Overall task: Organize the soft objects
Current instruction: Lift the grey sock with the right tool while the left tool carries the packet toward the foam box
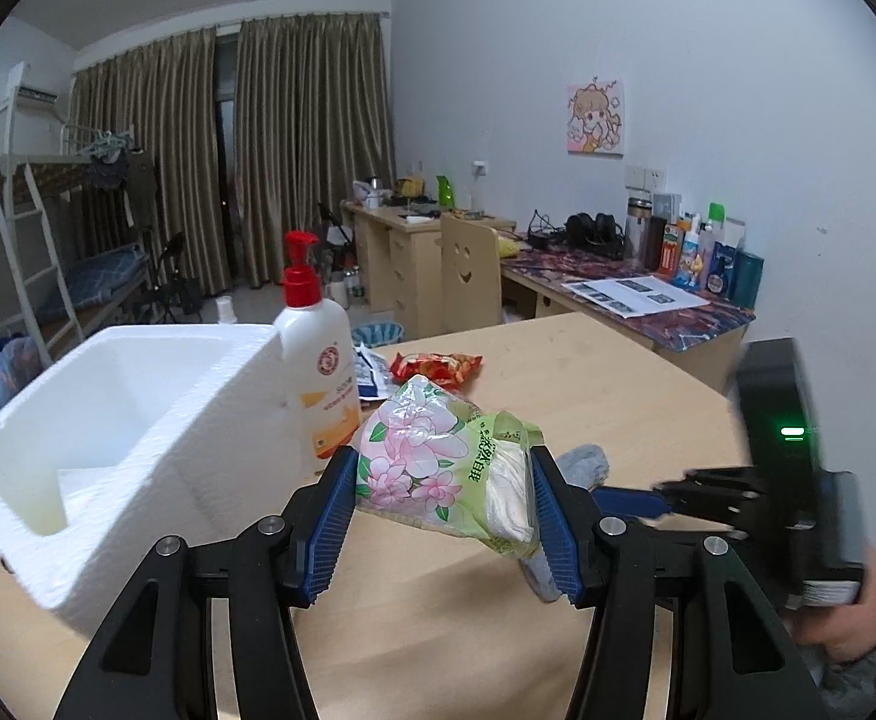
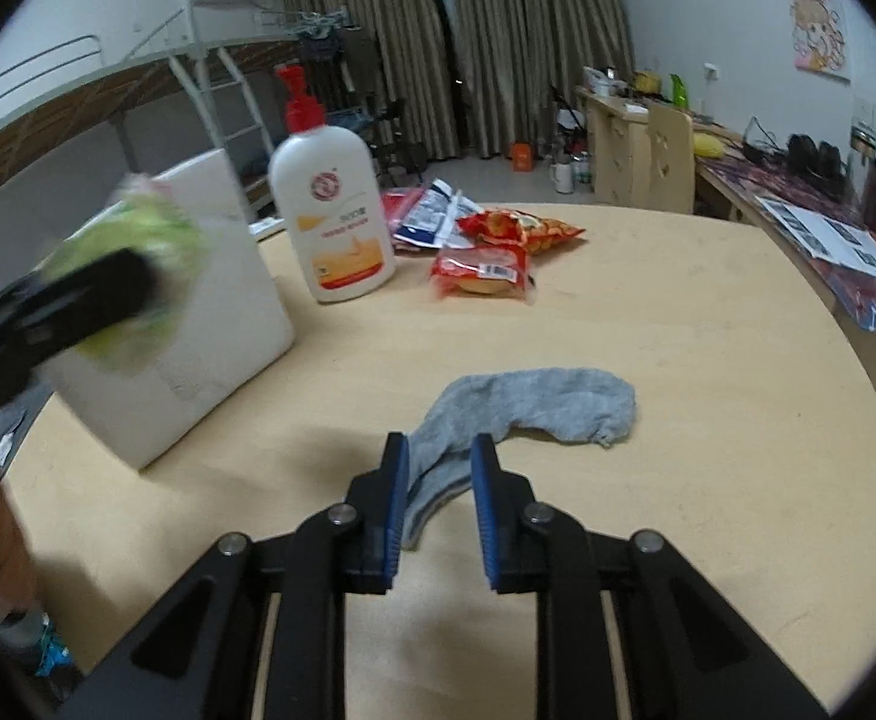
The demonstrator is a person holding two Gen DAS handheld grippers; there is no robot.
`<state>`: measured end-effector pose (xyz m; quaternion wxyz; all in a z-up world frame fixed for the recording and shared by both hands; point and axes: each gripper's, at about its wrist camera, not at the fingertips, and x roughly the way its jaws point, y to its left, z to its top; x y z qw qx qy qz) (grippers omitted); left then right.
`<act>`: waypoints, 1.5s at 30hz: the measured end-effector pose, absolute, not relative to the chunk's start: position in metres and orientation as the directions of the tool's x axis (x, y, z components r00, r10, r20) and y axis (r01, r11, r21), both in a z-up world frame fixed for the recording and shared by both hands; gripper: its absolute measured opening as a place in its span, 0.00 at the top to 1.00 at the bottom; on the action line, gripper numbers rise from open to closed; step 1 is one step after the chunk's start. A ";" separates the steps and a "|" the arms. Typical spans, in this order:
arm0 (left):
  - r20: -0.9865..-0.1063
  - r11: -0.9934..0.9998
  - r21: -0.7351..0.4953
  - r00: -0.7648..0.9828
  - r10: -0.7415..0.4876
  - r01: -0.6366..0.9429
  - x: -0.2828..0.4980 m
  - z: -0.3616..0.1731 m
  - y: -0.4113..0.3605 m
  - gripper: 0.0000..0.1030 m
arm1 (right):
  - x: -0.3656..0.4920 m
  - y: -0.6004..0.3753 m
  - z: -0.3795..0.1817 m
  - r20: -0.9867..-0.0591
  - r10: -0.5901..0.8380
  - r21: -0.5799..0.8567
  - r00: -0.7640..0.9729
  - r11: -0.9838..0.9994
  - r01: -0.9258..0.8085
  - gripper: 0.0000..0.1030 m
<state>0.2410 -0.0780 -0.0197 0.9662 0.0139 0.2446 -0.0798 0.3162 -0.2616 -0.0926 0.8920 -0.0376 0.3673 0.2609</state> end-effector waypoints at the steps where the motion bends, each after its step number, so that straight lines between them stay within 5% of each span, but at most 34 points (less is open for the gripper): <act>1: -0.473 0.987 -0.008 0.870 -0.143 0.158 0.238 -0.018 -0.077 0.44 | 0.321 -0.258 -0.095 -0.682 0.425 0.109 0.595 0.864 -0.492 0.69; 2: -0.471 0.988 -0.006 0.871 -0.141 0.157 0.235 -0.017 -0.075 0.44 | 0.327 -0.253 -0.098 -0.690 0.416 0.101 0.592 0.865 -0.491 0.51; 4: -0.461 0.988 -0.007 0.876 -0.142 0.157 0.228 -0.014 -0.072 0.44 | 0.332 -0.247 -0.102 -0.704 0.399 0.076 0.588 0.865 -0.496 0.35; 18: -0.357 0.993 -0.017 0.927 -0.113 0.114 0.166 0.019 -0.046 0.44 | 0.352 -0.227 -0.123 -0.773 0.324 -0.004 0.546 0.857 -0.514 0.35; 24: -0.327 0.998 -0.021 0.943 -0.066 0.063 0.145 0.027 -0.030 0.44 | 0.354 -0.225 -0.129 -0.791 0.294 -0.020 0.537 0.864 -0.502 0.50; 29: -0.299 1.000 -0.027 0.954 -0.022 0.015 0.127 0.035 -0.017 0.44 | 0.354 -0.232 -0.128 -0.787 0.287 -0.011 0.546 0.879 -0.477 0.78; 45: -0.239 0.995 -0.028 0.967 0.085 -0.094 0.079 0.049 0.018 0.44 | 0.293 -0.248 -0.075 -0.645 0.444 0.115 0.622 0.861 -0.496 0.81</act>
